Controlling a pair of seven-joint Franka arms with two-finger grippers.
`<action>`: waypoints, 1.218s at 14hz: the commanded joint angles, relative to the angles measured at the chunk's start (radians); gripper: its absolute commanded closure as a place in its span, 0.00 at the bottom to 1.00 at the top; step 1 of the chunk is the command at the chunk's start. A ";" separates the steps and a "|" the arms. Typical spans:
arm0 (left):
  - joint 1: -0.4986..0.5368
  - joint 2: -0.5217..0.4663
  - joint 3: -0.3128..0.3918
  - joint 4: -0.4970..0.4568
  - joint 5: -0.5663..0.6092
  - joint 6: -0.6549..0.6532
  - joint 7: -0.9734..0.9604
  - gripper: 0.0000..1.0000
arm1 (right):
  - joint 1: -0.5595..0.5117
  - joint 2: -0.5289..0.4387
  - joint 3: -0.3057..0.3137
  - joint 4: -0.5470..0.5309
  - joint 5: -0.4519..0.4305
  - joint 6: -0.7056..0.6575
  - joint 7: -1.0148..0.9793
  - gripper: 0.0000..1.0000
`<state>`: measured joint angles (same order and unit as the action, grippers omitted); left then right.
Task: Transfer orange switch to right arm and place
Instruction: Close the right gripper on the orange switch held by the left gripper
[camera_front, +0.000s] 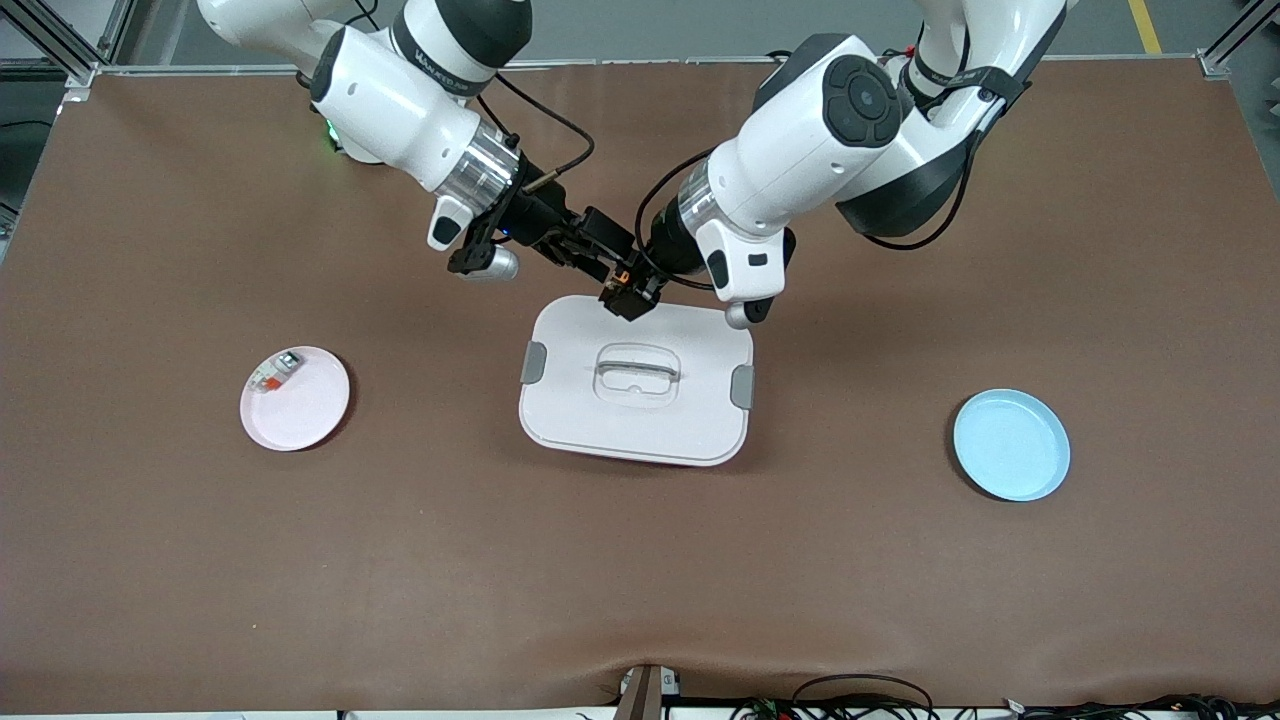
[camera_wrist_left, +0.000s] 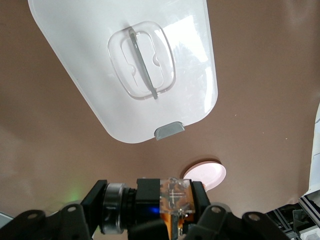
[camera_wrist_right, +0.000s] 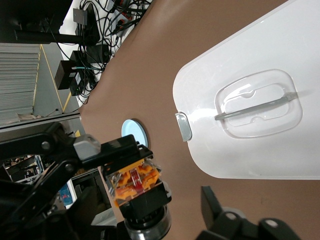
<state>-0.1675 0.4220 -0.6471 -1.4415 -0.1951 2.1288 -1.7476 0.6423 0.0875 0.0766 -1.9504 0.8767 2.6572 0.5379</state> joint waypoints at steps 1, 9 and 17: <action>-0.006 0.009 -0.002 0.021 -0.013 0.005 -0.010 1.00 | -0.003 0.017 -0.006 0.028 0.015 0.001 -0.033 0.34; -0.006 0.008 -0.002 0.026 -0.013 0.005 -0.012 1.00 | -0.009 0.017 -0.009 0.038 0.011 -0.011 -0.042 1.00; 0.006 -0.008 -0.003 0.026 -0.007 -0.010 -0.007 0.00 | -0.009 0.017 -0.011 0.045 0.011 -0.020 -0.041 1.00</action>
<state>-0.1673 0.4228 -0.6481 -1.4278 -0.1952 2.1332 -1.7476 0.6405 0.0916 0.0652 -1.9290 0.8764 2.6514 0.4928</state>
